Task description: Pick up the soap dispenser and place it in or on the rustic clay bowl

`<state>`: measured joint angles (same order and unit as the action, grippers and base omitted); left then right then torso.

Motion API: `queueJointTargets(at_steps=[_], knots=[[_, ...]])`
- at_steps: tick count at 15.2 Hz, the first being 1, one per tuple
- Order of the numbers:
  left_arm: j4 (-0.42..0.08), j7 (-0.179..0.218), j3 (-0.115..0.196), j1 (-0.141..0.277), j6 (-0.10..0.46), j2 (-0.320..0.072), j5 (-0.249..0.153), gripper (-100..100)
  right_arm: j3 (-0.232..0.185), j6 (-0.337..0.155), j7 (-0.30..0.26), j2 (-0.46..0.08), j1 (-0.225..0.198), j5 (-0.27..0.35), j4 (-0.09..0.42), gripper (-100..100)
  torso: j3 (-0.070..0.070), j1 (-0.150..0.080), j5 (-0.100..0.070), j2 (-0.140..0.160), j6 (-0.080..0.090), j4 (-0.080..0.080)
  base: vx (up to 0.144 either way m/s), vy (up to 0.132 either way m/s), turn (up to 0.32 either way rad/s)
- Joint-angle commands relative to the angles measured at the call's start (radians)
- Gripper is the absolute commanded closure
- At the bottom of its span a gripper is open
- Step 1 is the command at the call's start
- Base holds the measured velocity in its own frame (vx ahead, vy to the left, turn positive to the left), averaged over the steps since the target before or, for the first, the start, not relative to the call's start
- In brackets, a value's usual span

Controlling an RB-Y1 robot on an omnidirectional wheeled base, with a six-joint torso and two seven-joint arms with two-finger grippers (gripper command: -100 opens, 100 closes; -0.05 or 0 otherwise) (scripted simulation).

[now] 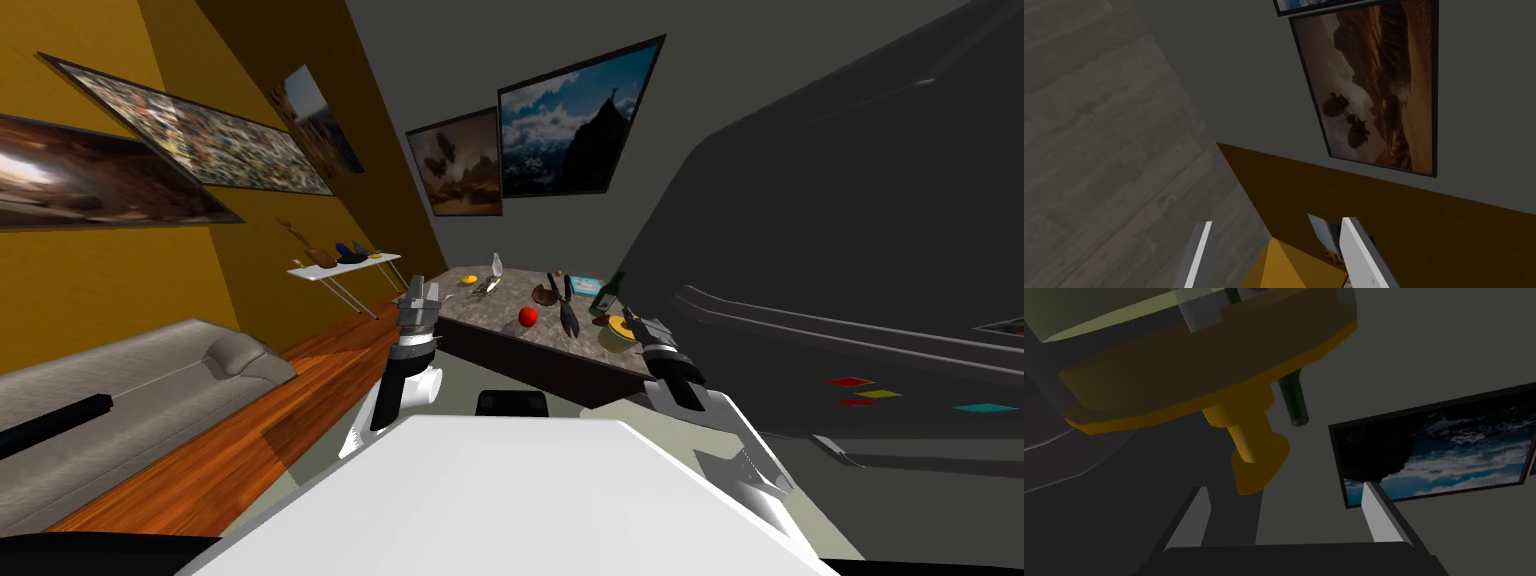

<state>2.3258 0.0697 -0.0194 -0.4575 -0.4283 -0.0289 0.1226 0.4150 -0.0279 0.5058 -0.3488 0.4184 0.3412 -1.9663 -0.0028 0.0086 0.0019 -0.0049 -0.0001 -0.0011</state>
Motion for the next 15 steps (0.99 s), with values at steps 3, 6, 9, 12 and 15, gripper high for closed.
queueJointTargets(at_steps=[3, 6, 9, 12, 15], knots=[[0.000, 0.000, 0.000, 0.000, 0.000, 0.000, 0.000, 0, 0.049, -0.083, 0.061, 0.019, -0.013, 0.051, 0.043, -100, 0.000, 0.001, 0.000, 0.000, 0.000, 0.000, 0.063, 0.129, -0.002], [0.000, 0.000, 0.000, 0.000, 0.000, 0.000, 0.000, 0, 0.079, -0.129, 0.099, 0.038, -0.023, 0.079, 0.076, -100, 0.000, 0.000, 0.000, 0.000, 0.000, 0.000, 0.049, 0.124, 0.006], [0.000, 0.000, 0.000, 0.000, 0.000, 0.000, 0.000, 0, 0.100, -0.165, 0.127, 0.056, -0.031, 0.099, 0.103, -100, 0.000, 0.000, 0.000, 0.001, 0.000, 0.000, 0.046, 0.105, 0.015], [0.000, 0.000, 0.000, 0.000, 0.000, 0.000, 0.000, 0, 0.117, -0.196, 0.152, 0.077, -0.038, 0.114, 0.129, -100, 0.001, -0.003, -0.001, 0.001, 0.000, 0.000, 0.043, 0.064, 0.024], [0.000, 0.000, 0.000, 0.000, 0.000, 0.000, 0.000, 0, 0.112, -0.187, 0.145, 0.072, -0.033, 0.109, 0.117, 100, 0.001, -0.007, -0.001, 0.002, 0.000, 0.001, 0.014, 0.016, 0.002]])
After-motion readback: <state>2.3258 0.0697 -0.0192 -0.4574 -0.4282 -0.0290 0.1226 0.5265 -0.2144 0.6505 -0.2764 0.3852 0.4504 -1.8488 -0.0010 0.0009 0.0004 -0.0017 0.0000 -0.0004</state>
